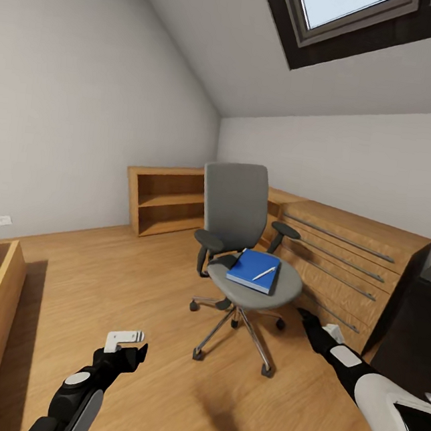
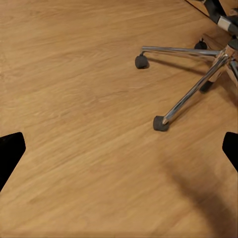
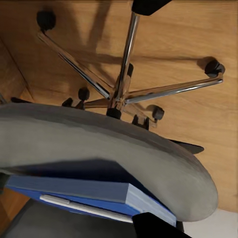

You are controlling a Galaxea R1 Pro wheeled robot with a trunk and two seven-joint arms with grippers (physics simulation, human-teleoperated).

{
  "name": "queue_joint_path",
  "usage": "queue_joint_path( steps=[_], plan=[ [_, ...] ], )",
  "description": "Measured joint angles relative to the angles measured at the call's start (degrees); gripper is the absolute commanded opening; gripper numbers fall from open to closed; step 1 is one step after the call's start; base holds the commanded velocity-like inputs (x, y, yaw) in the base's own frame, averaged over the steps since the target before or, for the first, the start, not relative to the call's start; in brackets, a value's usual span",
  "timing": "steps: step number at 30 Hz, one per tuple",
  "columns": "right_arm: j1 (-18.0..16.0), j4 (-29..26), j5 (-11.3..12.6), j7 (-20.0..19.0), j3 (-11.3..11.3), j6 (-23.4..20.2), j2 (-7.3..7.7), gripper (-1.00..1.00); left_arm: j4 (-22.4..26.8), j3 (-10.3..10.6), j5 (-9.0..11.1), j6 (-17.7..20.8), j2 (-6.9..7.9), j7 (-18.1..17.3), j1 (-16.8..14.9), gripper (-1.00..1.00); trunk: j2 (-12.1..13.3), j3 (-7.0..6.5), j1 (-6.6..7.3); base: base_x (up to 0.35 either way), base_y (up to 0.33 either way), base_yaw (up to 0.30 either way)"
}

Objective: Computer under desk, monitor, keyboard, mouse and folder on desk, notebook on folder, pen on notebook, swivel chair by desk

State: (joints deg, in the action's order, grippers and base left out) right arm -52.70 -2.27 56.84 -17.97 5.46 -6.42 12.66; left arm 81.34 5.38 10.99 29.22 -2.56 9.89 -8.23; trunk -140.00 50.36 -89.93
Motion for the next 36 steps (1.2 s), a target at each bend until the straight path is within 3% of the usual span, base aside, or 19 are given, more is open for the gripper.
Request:
queue_joint_path(
  steps=[10,17,20,21,22,23,30,36],
  plan=[
    [0.16,0.58,-0.12,0.18,-0.05,4.21,0.12,1.0,-0.18,0.0,0.0,0.08,0.07,0.0,0.0,1.0,3.59,-1.61,1.98,-0.009,0.0,0.0],
    [2.42,2.4,-1.4,0.35,-0.35,12.72,-0.04,1.0,-1.04,0.06,-0.01,0.09,-0.06,0.18,0.0,1.0,6.4,-2.87,3.51,-0.001,0.0,0.0],
    [4.89,2.83,-5.25,0.64,-0.9,18.11,-0.33,1.0,-3.15,0.95,-0.06,0.1,-0.58,1.37,0.0,1.0,7.61,-3.4,4.17,0.0,0.0,0.0],
    [8.68,3.02,-12.05,2.04,-1.31,25.98,-0.48,1.0,-5.19,3.64,0.03,0.05,-1.7,4.91,0.01,1.0,8.0,-3.59,4.4,0.0,0.0,0.0],
    [12.5,3.1,-14.54,3.12,-1.16,30.05,-0.52,1.0,-6.07,5.03,-0.08,0.06,-1.99,7.1,0.01,1.0,8.41,-3.75,4.61,0.0,0.0,0.0],
    [12.53,3.11,-15.74,3.79,-1.34,32.13,-0.54,1.0,-6.57,5.67,-0.1,0.04,-2.09,8.31,0.01,1.0,8.81,-3.95,4.83,0.0,0.0,0.0],
    [17.99,3.2,-20.22,9.42,-1.45,44.37,-1.44,1.0,-10.05,8.02,0.05,-0.06,-2.3,14.45,0.03,1.0,11.62,-5.2,6.37,0.0,0.0,0.0],
    [22.07,3.24,-21.97,11.58,-1.5,49.65,-2.65,1.0,-14.24,8.53,0.12,-2.44,-2.3,15.95,1.04,1.0,14.02,-6.27,7.69,0.0,0.0,0.0]
  ],
)
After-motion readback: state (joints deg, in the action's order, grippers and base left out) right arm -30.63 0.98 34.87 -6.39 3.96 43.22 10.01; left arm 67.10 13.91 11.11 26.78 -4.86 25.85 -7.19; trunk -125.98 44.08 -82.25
